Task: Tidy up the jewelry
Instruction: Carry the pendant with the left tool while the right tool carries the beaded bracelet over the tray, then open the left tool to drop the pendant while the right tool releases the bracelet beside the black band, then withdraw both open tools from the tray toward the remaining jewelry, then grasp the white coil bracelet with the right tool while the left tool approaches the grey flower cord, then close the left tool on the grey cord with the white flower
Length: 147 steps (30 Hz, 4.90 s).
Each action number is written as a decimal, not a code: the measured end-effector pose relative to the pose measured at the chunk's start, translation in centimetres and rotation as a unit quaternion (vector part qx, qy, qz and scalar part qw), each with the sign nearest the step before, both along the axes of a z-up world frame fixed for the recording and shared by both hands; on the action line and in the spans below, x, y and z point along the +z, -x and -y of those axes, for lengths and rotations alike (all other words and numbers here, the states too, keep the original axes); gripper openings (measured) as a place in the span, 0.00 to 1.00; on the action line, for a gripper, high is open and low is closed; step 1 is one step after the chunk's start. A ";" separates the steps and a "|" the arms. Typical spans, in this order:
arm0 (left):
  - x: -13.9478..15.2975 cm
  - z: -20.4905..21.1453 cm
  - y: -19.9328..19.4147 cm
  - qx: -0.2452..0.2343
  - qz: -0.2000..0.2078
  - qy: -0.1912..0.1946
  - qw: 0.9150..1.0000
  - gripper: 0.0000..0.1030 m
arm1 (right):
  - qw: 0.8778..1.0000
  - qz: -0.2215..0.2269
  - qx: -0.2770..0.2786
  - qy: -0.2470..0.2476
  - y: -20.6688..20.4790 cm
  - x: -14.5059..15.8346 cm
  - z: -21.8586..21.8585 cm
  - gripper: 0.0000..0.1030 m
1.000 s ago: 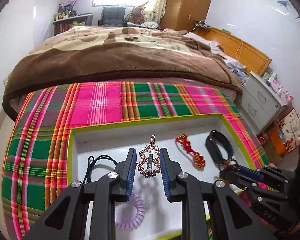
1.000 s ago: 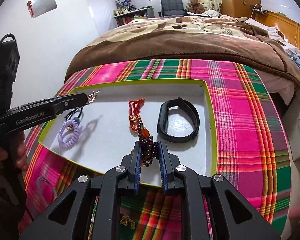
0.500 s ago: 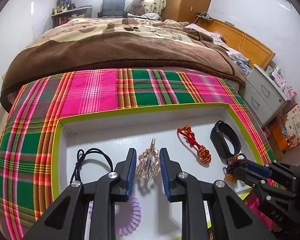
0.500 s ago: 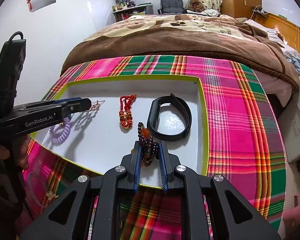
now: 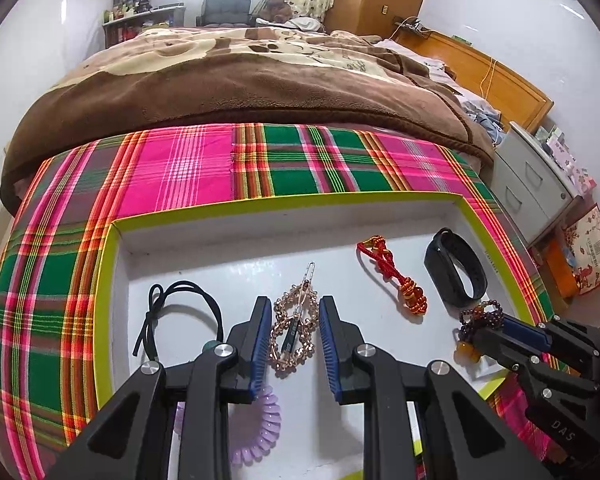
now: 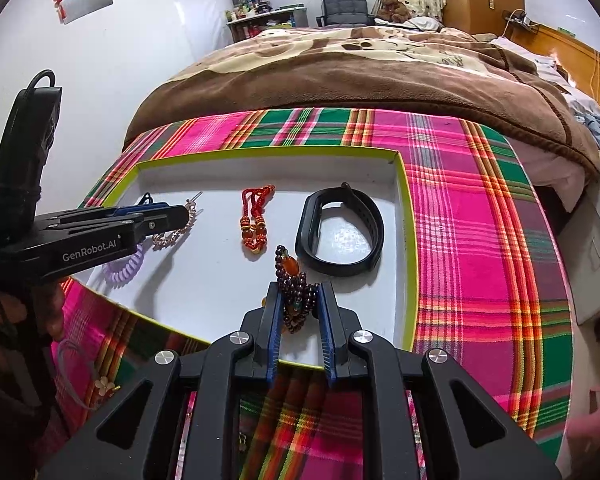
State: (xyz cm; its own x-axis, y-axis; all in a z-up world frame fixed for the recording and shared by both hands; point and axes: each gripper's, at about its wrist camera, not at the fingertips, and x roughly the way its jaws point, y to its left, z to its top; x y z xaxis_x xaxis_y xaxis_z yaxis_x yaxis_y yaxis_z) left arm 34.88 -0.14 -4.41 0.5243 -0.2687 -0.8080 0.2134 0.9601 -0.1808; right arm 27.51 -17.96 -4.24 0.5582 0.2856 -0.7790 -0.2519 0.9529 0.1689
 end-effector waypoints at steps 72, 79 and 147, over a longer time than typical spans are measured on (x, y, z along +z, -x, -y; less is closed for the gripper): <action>1.6 -6.2 21.2 0.025 0.041 0.074 0.996 0.38 | 0.998 0.001 0.031 0.054 12.2 -1.4 -4.3 0.10; 1.0 -4.3 20.6 0.006 0.032 0.067 0.997 0.38 | 0.999 0.005 0.004 0.053 12.3 -1.3 -2.7 0.09; -0.7 -2.0 18.6 0.031 0.035 -0.025 0.999 0.17 | 1.000 0.001 -0.005 0.013 13.2 -1.2 -0.7 0.09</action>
State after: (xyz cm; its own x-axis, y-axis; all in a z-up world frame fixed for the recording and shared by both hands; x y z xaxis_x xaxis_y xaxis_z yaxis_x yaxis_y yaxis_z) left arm 16.25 1.86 -5.06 0.5941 -0.1943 -0.7805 0.1641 0.9793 -0.1188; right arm 14.31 -17.25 -5.47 0.5626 0.2598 -0.7849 -0.2426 0.9594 0.1436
